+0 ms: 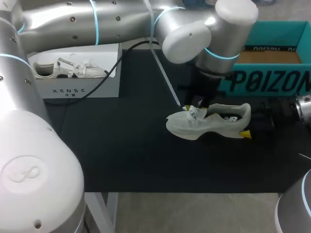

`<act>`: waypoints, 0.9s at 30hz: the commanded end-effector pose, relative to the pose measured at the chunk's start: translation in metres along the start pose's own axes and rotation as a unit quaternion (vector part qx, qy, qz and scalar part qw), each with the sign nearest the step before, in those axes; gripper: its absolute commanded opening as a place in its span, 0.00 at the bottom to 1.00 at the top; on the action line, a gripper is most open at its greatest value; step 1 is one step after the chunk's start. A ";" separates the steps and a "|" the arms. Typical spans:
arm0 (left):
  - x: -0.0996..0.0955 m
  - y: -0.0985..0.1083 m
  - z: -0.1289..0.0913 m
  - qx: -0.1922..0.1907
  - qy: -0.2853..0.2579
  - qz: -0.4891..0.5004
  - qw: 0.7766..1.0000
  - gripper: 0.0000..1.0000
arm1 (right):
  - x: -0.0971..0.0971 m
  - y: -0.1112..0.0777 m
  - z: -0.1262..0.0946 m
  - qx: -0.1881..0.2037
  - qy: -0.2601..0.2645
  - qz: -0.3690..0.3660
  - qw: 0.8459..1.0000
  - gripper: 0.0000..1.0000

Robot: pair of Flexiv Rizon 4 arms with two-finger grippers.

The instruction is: Take the shoe out of the shoebox, open the shoe tongue, remove and reinsert the insole, then place the shoe into the shoebox

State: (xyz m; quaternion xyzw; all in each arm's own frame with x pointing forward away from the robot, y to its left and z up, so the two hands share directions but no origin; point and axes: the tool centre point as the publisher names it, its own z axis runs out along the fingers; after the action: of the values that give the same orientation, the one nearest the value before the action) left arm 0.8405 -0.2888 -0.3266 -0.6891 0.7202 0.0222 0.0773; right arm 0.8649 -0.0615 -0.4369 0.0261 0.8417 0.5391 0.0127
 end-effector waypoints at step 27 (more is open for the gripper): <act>-0.023 0.008 0.002 -0.014 0.055 0.004 0.998 0.00 | 0.000 -0.003 0.006 0.001 -0.001 0.001 1.000 0.00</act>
State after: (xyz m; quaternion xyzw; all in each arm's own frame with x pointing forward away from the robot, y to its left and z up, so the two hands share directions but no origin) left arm 0.8389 -0.2811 -0.3283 -0.6860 0.7269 0.0060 0.0326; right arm 0.8649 -0.0612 -0.4368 0.0259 0.8416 0.5393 0.0126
